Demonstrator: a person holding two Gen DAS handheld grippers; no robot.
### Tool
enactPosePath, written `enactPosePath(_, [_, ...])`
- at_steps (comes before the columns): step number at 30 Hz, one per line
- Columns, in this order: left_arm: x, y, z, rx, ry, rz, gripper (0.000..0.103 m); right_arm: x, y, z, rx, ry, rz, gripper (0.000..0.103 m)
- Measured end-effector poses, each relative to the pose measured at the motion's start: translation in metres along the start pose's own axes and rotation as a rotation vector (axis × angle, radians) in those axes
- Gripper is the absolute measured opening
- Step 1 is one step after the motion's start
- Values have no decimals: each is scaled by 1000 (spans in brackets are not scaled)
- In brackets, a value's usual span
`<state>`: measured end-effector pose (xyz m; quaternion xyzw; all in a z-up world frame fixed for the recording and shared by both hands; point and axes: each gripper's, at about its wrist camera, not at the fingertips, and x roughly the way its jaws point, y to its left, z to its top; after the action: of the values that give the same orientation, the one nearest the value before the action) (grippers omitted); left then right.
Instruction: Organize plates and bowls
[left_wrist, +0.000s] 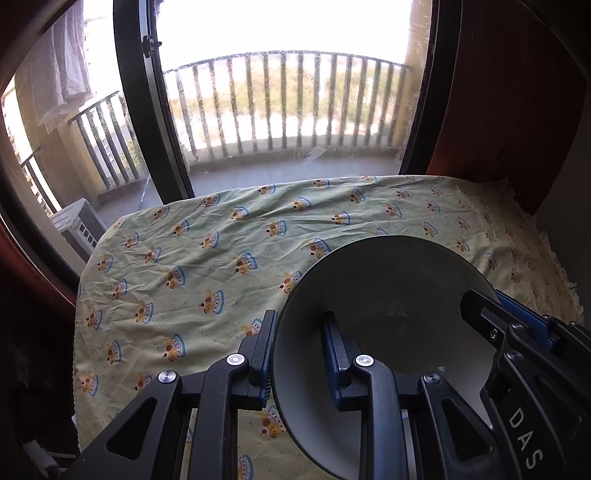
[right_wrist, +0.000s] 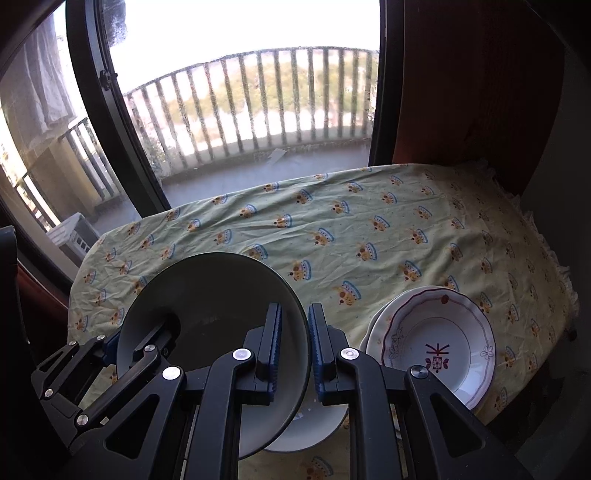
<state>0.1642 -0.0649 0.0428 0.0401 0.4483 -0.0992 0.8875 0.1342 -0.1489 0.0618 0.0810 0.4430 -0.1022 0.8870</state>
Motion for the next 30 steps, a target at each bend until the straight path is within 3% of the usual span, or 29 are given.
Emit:
enactPosePath(17, [18, -43, -42, -77, 105, 74, 22, 24, -48, -29, -89, 126, 72, 18])
enactPosePath(30, [27, -47, -59, -190, 90, 200, 24, 46, -52, -36, -239, 129, 180, 18])
